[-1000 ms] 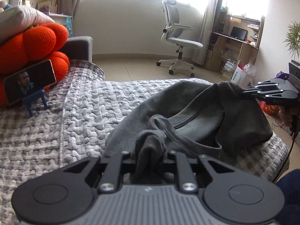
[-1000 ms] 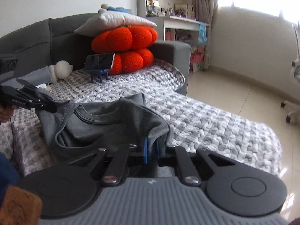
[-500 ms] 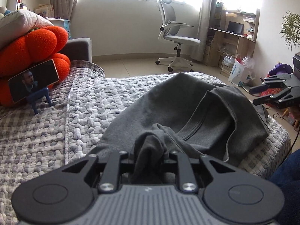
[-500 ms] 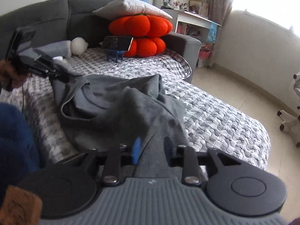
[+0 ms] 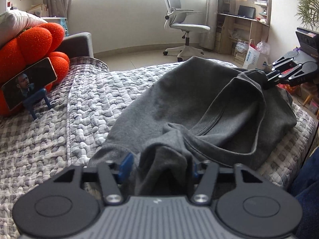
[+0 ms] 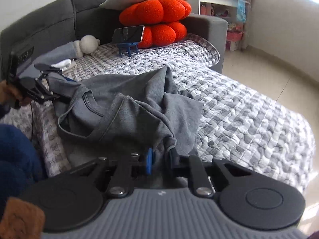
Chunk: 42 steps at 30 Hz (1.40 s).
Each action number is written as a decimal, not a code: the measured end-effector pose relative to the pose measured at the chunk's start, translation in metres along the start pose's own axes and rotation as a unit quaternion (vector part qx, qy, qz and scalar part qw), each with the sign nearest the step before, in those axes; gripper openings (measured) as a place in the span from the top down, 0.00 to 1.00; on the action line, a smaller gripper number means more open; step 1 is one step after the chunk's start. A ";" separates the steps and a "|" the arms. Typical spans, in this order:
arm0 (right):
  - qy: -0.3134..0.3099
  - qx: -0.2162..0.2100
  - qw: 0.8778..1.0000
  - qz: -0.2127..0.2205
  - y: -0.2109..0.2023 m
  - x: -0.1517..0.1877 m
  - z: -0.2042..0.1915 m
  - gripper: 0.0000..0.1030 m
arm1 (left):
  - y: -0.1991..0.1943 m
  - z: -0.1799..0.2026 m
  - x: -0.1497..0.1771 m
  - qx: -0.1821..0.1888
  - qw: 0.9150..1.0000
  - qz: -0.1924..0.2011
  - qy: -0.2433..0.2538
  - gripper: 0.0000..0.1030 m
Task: Fold clothes
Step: 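Lift the grey T-shirt up with both grippers to shake it out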
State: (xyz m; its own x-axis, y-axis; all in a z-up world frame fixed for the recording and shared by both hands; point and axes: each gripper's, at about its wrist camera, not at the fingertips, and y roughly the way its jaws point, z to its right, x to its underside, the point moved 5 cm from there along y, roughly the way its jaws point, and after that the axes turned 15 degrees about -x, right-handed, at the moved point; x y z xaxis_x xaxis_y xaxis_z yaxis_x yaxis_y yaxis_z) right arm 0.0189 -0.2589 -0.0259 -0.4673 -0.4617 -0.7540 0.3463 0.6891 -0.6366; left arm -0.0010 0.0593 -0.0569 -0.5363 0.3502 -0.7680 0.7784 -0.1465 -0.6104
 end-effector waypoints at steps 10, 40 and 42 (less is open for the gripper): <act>-0.101 0.072 0.992 0.001 -0.041 0.015 -0.085 0.92 | -0.029 0.011 -0.013 -0.021 0.999 0.040 -0.004 0.85; -0.314 0.492 0.775 0.242 -0.173 -0.154 -0.156 0.96 | -0.252 -0.042 -0.201 -0.173 0.907 0.368 -0.107 0.90; -0.322 0.508 0.755 0.261 -0.194 -0.171 -0.159 0.96 | -0.281 -0.044 -0.219 -0.186 0.890 0.402 -0.105 0.90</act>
State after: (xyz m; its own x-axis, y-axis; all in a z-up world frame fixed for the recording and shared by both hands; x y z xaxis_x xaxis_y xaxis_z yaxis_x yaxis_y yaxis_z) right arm -0.0973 -0.2245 0.2524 0.3283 -0.6767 -0.6590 0.9446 0.2374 0.2267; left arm -0.0877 0.0641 0.2912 0.2240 0.0842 -0.9710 0.9717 0.0581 0.2292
